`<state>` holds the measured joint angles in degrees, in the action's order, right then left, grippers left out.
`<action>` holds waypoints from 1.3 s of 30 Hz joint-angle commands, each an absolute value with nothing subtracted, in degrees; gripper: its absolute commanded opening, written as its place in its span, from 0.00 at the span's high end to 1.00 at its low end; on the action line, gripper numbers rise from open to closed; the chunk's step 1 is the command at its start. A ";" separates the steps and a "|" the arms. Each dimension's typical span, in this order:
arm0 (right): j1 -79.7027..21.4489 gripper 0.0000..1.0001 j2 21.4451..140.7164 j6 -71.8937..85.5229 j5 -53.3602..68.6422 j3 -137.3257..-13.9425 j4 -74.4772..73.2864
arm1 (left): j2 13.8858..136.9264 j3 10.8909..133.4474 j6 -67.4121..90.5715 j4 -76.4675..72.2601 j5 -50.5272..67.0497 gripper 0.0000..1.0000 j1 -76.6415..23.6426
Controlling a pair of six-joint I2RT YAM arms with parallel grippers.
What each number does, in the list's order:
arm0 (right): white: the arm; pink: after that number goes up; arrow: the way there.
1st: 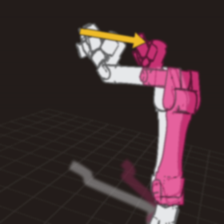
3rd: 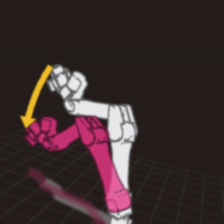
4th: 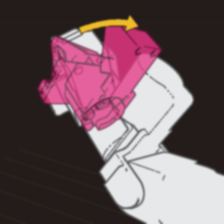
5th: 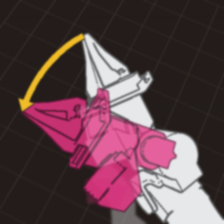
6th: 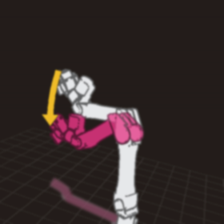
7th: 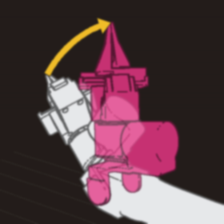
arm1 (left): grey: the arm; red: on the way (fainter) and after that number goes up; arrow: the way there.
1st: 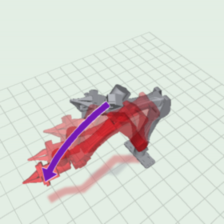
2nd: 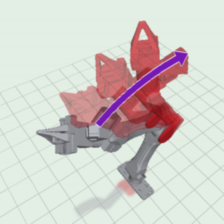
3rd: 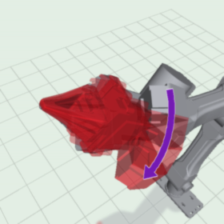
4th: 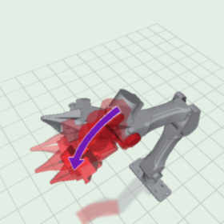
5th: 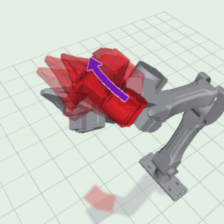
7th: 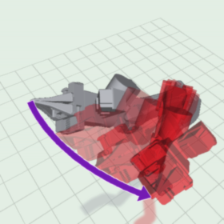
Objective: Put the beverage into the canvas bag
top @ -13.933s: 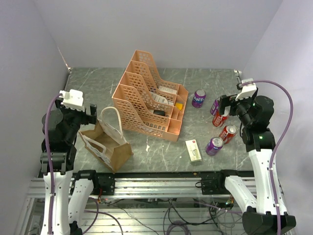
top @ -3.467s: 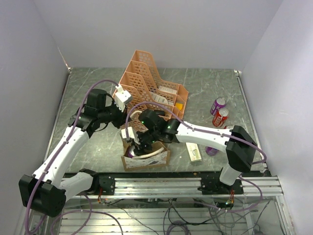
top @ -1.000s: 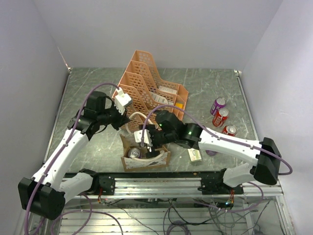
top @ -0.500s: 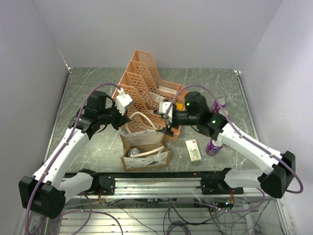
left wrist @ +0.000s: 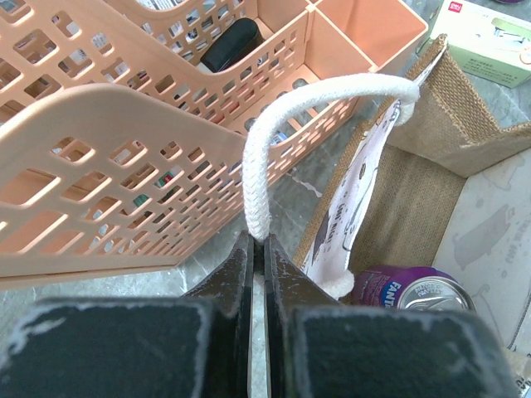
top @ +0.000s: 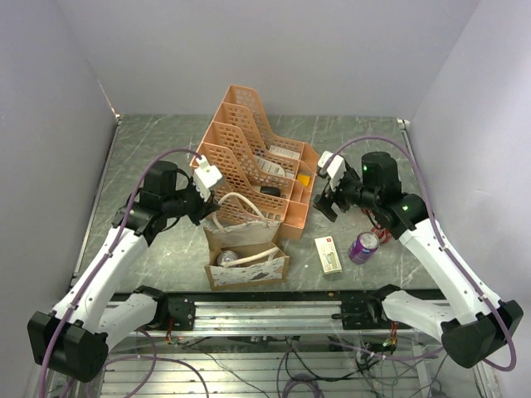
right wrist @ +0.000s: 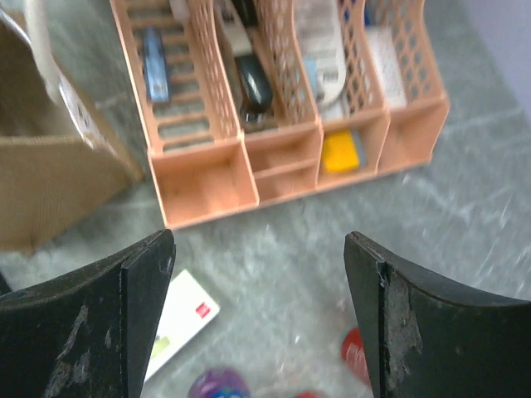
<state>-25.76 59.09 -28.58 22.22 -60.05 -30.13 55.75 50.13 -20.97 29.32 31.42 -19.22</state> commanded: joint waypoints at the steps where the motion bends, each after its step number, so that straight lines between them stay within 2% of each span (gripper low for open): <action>1: -25.31 0.16 56.73 -29.26 12.83 -59.82 -44.59 | 54.52 48.91 -21.35 26.78 33.34 0.93 -19.59; 9: -24.43 0.12 57.31 -30.86 5.90 -62.03 -60.63 | 54.66 48.98 -21.53 26.64 32.24 0.93 -19.94; 19: -16.42 0.05 59.37 -35.99 4.27 -58.58 -64.64 | 55.53 49.83 -21.93 27.20 31.35 0.93 -20.64; 31: -4.57 0.05 63.69 -44.93 9.73 -54.27 -65.51 | 55.19 49.02 -22.21 27.07 31.03 0.93 -21.53; 39: -0.76 0.14 67.05 -48.79 14.69 -52.93 -65.03 | 54.99 48.65 -22.75 26.98 30.59 0.93 -21.84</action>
